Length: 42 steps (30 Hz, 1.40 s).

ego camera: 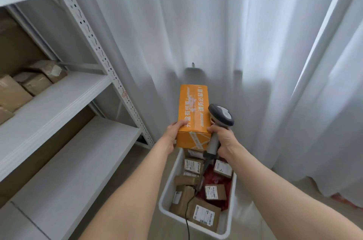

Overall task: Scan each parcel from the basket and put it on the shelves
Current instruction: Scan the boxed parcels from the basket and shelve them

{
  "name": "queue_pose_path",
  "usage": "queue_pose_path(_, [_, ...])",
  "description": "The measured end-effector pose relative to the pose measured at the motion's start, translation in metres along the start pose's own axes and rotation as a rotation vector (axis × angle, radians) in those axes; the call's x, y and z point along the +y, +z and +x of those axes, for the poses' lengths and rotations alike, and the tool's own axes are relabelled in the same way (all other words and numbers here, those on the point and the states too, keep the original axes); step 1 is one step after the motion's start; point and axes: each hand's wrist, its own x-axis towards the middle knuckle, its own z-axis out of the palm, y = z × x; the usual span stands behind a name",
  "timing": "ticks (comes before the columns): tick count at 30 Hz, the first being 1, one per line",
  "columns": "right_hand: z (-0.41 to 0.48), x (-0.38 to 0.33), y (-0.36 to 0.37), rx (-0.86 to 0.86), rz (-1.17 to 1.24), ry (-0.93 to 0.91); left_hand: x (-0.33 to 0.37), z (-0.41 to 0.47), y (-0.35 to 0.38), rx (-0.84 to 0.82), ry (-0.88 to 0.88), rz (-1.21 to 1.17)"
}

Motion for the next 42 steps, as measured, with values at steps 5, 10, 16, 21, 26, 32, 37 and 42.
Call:
queue_pose_path(5, [-0.043,-0.019,-0.012,-0.019,-0.119,-0.068,0.003,-0.056,0.007,-0.042,0.000,-0.007])
queue_pose_path(10, [-0.080,-0.031,-0.008,-0.067,-0.080,-0.112,0.006,-0.088,0.017,0.205,0.273,0.411])
queue_pose_path(16, [-0.112,-0.033,-0.005,-0.223,-0.016,-0.112,0.021,-0.126,0.013,0.299,0.452,0.703])
queue_pose_path(21, [-0.124,-0.031,-0.003,-0.245,0.000,-0.099,0.034,-0.144,-0.018,0.129,0.358,0.193])
queue_pose_path(26, [-0.132,-0.020,0.021,-0.255,0.033,-0.073,0.030,-0.152,-0.045,0.010,0.215,-0.084])
queue_pose_path(32, [-0.132,-0.001,0.052,-0.203,-0.022,-0.071,0.023,-0.157,-0.090,-0.124,0.123,-0.124])
queue_pose_path(37, [-0.131,0.014,0.069,-0.184,-0.082,-0.061,0.016,-0.148,-0.118,-0.142,0.052,-0.105])
queue_pose_path(42, [-0.134,0.029,0.080,-0.167,-0.051,-0.060,0.007,-0.143,-0.136,-0.326,-0.004,-0.169])
